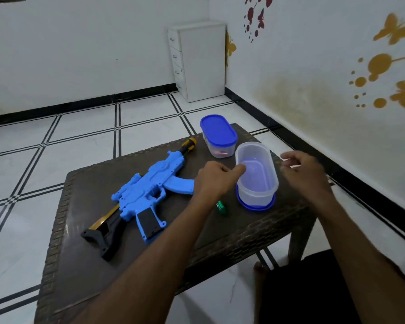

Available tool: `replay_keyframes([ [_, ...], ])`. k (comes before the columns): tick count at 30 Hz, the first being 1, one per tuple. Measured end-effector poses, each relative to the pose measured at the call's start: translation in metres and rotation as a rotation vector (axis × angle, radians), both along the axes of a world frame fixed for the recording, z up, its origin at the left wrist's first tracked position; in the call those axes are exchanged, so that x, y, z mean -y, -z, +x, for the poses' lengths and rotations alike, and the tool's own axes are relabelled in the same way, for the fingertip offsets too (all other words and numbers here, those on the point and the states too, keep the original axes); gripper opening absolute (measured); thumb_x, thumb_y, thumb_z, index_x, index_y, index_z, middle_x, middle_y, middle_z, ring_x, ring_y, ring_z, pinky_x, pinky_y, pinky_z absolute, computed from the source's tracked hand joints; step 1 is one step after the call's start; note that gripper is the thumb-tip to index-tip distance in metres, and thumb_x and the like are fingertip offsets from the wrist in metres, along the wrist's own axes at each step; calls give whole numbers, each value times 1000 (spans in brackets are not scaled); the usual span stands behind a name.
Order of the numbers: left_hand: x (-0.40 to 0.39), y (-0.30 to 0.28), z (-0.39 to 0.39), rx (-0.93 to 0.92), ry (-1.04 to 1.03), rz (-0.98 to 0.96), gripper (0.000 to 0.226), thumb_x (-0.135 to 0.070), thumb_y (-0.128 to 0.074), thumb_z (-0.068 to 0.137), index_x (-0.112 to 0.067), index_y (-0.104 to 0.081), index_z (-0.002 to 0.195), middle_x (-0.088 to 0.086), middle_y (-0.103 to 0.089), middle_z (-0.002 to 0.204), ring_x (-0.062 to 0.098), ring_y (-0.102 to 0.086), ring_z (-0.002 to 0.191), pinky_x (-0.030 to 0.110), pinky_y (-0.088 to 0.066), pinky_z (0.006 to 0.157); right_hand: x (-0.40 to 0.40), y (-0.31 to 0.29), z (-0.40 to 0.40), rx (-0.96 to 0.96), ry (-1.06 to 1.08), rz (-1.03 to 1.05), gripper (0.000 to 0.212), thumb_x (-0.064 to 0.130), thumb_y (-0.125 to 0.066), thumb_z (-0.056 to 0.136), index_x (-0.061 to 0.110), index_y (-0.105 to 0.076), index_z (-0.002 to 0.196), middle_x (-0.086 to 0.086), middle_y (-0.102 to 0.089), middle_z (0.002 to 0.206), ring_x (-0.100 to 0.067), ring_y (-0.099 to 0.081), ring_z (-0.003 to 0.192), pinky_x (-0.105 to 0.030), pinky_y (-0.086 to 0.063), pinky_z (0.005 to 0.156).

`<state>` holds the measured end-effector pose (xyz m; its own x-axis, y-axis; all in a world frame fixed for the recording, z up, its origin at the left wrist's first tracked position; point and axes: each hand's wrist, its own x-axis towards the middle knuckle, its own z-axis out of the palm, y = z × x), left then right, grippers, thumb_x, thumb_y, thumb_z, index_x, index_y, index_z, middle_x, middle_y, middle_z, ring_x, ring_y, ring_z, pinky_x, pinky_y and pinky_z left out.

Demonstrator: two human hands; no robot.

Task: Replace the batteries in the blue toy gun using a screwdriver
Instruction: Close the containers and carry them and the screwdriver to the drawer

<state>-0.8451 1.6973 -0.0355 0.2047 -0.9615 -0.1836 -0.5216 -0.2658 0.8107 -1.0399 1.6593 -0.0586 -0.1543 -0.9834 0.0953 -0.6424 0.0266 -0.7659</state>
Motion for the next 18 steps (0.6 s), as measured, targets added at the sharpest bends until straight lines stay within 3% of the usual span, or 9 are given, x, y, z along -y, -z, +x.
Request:
replay_keyframes([
  [6,15,13,-8,-92,-9,98,16,-27,-70,85,-11,-70,83,7,-73,79,20,-73,71,44,-60,77,-2,18,1,-165,-86,141,32,22,-57,92,22,-62,123,-2,-69,111,-24,-64,103,-42,-53,91],
  [9,11,8,1,-125,-56,78,14,-24,-70,86,-11,-68,87,7,-72,78,19,-74,69,44,-61,75,-1,17,8,-236,-113,195,38,30,-61,94,14,-58,129,-6,-67,114,-24,-62,105,-38,-49,88],
  [14,1,-6,26,-184,-132,-46,15,-21,-68,88,-10,-63,80,7,-70,69,20,-73,67,43,-62,71,0,19,21,-444,-120,224,57,65,-64,80,12,-60,102,-11,-65,106,-27,-61,95,-38,-50,74],
  [18,-6,-7,40,-130,-148,-47,14,-23,-68,88,-11,-63,82,5,-71,71,20,-73,69,43,-61,73,-4,19,35,-550,-116,212,77,71,-68,72,13,-54,121,-12,-61,120,-31,-58,110,-40,-51,82],
])
